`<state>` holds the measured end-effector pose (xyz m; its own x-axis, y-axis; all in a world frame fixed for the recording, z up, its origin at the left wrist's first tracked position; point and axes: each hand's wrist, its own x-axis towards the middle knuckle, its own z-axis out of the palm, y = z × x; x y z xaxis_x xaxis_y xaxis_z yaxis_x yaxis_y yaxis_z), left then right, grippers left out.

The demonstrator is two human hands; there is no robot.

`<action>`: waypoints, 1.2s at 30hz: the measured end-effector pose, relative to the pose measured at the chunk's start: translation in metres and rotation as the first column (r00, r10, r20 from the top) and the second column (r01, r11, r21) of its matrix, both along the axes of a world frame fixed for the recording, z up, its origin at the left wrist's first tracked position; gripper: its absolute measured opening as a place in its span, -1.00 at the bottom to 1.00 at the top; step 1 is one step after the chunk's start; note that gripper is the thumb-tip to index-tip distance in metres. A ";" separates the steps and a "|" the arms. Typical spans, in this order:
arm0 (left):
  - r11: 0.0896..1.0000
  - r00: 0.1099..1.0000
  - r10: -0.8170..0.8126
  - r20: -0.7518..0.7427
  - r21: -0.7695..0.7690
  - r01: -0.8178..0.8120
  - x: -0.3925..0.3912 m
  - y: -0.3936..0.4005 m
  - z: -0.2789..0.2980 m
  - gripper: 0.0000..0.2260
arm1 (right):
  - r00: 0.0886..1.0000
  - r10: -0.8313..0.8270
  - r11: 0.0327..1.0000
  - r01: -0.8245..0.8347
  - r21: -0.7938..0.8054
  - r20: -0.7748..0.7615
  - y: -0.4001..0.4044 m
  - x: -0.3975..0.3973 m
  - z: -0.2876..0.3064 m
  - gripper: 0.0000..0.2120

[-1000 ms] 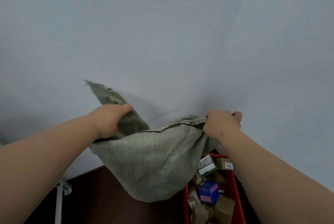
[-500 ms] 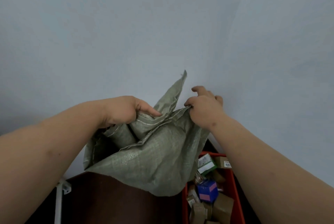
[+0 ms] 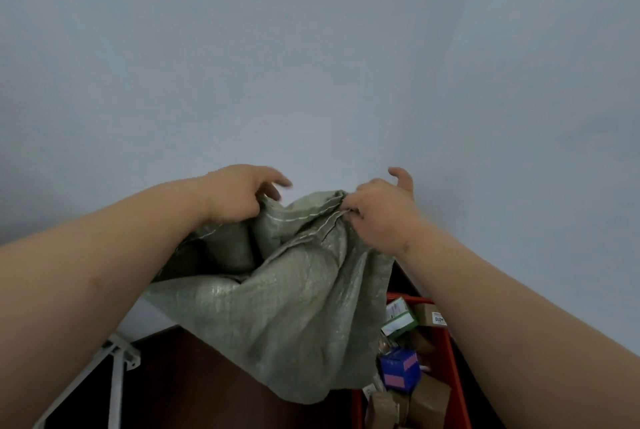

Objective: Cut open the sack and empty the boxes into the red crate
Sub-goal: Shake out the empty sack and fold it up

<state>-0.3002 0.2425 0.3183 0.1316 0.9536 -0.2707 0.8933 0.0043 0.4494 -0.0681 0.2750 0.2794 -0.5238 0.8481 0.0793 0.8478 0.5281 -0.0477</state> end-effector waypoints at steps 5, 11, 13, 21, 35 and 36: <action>0.981 0.795 0.159 -0.585 0.005 -0.193 -0.046 -0.020 -0.043 -0.23 | 0.964 -0.163 0.984 0.173 0.033 -0.212 0.000 0.019 -0.010 -0.79; 0.910 0.854 0.264 -0.448 -0.178 -0.374 -0.088 -0.028 -0.053 -0.59 | 0.958 -0.211 0.976 0.196 -0.092 -0.196 0.003 0.042 -0.008 -0.82; 0.852 0.881 0.335 -0.335 -0.293 -0.435 -0.093 -0.029 -0.042 -0.68 | 0.961 -0.200 0.975 0.177 -0.130 -0.190 0.003 0.044 -0.006 -0.86; 0.933 0.934 0.224 0.278 -0.337 -0.123 -0.042 -0.021 -0.004 0.05 | 0.870 -0.296 0.894 0.107 -0.435 -0.393 0.000 0.026 0.000 -0.68; 0.842 0.937 0.337 -0.089 -0.416 -0.343 0.013 -0.016 -0.019 -0.62 | 0.992 -0.011 0.987 -0.009 -0.161 -0.123 -0.016 -0.006 0.012 -0.81; 0.768 0.885 0.465 0.026 -0.508 -0.389 0.012 -0.018 -0.018 -0.64 | 0.993 -0.014 0.982 -0.008 -0.188 -0.115 -0.016 -0.008 0.010 -0.81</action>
